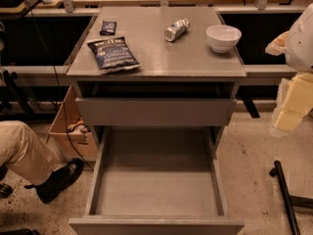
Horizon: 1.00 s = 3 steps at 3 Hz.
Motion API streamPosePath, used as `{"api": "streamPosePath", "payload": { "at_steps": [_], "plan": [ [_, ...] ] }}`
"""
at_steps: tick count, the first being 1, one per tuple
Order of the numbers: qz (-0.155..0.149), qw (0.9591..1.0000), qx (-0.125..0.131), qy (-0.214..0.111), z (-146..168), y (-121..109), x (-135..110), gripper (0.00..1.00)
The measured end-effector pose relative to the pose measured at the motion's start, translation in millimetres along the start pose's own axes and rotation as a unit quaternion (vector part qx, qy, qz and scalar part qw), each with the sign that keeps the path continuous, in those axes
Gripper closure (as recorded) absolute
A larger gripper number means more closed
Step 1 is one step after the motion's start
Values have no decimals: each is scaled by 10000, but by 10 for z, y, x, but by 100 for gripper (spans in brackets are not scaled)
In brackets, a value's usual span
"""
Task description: Place blue chip bag into middle drawer
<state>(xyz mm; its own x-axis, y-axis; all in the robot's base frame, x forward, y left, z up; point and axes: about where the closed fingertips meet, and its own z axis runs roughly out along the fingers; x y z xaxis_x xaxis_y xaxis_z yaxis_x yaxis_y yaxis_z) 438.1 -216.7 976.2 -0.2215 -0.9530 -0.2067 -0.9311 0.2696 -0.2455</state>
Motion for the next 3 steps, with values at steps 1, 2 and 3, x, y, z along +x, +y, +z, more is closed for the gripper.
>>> {"api": "streamPosePath", "payload": {
  "at_steps": [1, 2, 3],
  "plan": [
    [-24, 10000, 0, -73, 24, -20, -55, 0],
    [-145, 9990, -20, -430, 145, -117, -329, 0],
    [-422, 9936, -23, -1048, 506, -476, -1157, 0]
  ]
}}
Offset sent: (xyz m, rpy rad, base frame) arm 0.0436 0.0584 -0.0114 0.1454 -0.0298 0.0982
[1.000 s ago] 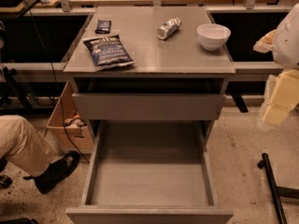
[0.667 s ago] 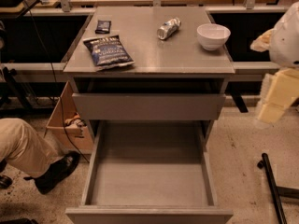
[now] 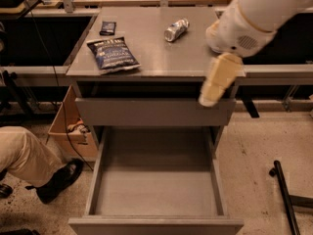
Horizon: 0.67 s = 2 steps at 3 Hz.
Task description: Place blue chip bag into middle drawer
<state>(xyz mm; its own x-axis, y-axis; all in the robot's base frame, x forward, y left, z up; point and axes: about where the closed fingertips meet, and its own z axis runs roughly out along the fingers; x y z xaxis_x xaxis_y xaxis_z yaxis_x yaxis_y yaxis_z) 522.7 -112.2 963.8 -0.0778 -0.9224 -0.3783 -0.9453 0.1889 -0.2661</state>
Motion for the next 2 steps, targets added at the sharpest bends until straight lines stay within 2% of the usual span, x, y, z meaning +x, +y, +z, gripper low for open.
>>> {"api": "streamPosePath", "payload": {
  "at_steps": [1, 2],
  "plan": [
    [-71, 9988, 73, -481, 470, -392, -564, 0],
    [-114, 9957, 69, -919, 971, -694, -1205, 0]
  ]
}}
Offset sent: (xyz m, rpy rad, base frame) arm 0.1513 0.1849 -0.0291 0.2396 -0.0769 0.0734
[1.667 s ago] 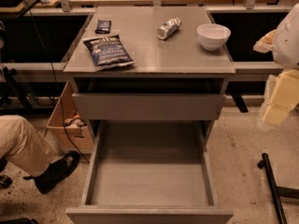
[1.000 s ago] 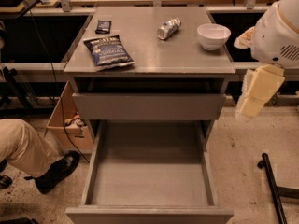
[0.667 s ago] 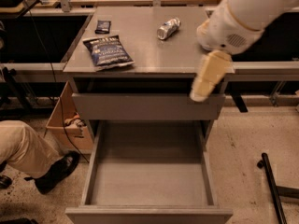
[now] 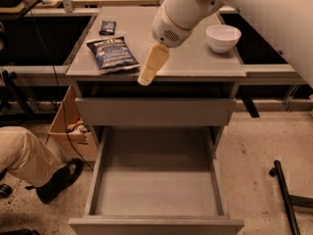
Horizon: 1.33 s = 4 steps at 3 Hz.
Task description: Place blue chip bag into middle drawer
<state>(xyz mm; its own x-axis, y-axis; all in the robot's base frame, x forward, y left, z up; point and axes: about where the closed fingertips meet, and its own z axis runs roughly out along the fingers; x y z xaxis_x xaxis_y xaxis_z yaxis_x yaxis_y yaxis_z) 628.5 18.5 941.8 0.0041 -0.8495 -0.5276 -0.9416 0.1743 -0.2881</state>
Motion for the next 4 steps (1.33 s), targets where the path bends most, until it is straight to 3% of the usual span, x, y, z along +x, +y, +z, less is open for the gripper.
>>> {"api": "streamPosePath", "payload": {
  "at_steps": [1, 2, 3, 4],
  "plan": [
    [0, 10000, 0, 0, 0, 0, 0, 0],
    [482, 9976, -64, -492, 477, -188, -117, 0],
    [892, 9915, -73, -945, 937, -443, -254, 0],
    [1323, 9828, -43, -1289, 1305, -639, -284, 0]
  ]
}}
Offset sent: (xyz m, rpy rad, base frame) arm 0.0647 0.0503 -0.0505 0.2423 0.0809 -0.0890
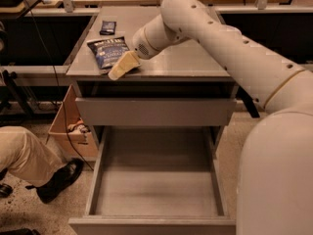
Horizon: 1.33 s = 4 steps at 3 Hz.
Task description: Place blue chip bag into middle drawer
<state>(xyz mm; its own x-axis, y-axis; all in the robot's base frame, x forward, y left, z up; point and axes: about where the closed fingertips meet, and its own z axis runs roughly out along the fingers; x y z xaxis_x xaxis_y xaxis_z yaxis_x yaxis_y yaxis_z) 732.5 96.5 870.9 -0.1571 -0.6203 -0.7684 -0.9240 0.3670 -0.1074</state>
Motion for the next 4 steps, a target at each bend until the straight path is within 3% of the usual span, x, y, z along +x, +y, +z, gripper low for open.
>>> {"api": "streamPosePath", "payload": {
  "at_steps": [1, 2, 4],
  "plan": [
    [340, 9991, 66, -226, 216, -115, 37, 14],
    [480, 9979, 137, -418, 282, -155, 15, 38],
    [507, 9968, 18, -617, 291, 37, -87, 84]
  ]
}}
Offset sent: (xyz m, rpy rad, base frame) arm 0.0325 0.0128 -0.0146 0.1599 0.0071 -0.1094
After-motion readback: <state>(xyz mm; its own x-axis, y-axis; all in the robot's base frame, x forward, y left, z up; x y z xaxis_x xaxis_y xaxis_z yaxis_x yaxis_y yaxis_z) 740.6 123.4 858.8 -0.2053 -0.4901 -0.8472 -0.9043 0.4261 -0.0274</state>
